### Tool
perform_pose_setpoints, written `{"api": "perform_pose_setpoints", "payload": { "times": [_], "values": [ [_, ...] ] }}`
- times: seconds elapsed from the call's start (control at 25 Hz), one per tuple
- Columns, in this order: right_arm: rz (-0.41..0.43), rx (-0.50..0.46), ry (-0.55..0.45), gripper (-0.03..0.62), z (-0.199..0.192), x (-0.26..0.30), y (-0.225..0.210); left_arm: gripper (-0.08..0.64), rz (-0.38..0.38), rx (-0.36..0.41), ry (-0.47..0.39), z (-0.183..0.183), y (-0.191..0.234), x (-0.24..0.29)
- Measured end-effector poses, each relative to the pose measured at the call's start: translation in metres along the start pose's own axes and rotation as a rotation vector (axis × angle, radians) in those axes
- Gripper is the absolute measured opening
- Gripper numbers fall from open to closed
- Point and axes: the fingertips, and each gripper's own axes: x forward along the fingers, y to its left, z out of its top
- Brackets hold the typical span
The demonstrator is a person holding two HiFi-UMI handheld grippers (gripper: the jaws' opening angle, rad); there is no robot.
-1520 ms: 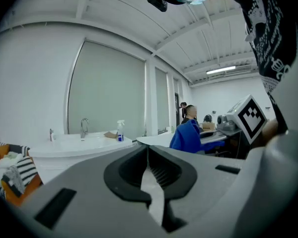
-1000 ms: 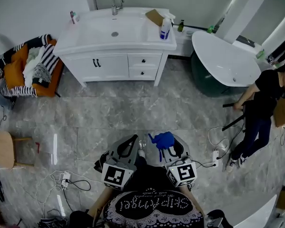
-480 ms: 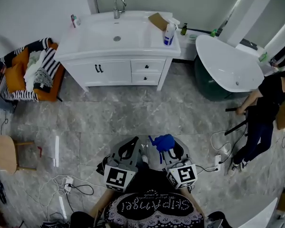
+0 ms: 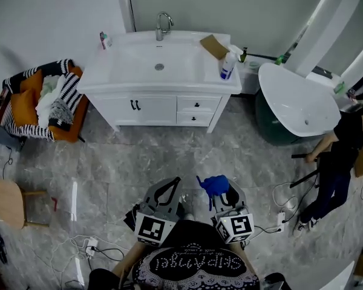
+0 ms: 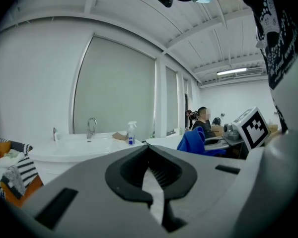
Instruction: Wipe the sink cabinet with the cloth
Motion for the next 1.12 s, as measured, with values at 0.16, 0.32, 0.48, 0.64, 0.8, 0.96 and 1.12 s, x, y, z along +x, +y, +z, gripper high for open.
{"api": "perform_pose_setpoints", "payload": {
  "times": [0.16,0.32,0.48,0.64,0.8,0.96,1.12],
  "values": [
    [-0.035,0.019,0.003,0.115,0.001,0.019,0.001,0.003,-0.023,0.008,-0.001,0.0,0.019,0.002],
    [-0.06,0.031,-0.005,0.115,0.001,0.032,0.007,0.002,-0.048,0.027,-0.001,-0.003,0.038,0.004],
    [-0.085,0.034,-0.013,0.115,0.003,0.043,0.008,0.002,-0.053,0.015,-0.001,-0.006,0.056,0.01],
    [-0.1,0.019,0.004,0.115,0.0,0.046,0.008,0.002,-0.063,-0.015,-0.043,-0.003,0.062,0.015],
    [-0.104,0.016,0.01,0.115,0.003,0.053,0.011,0.002,-0.09,-0.021,0.004,-0.008,0.067,0.016],
    [-0.093,0.005,-0.001,0.115,0.006,0.06,0.014,0.003,-0.084,-0.027,-0.006,-0.009,0.074,0.019],
    [-0.073,0.003,0.022,0.115,0.003,0.067,0.014,0.003,-0.062,-0.041,-0.014,-0.01,0.081,0.022]
  ]
}}
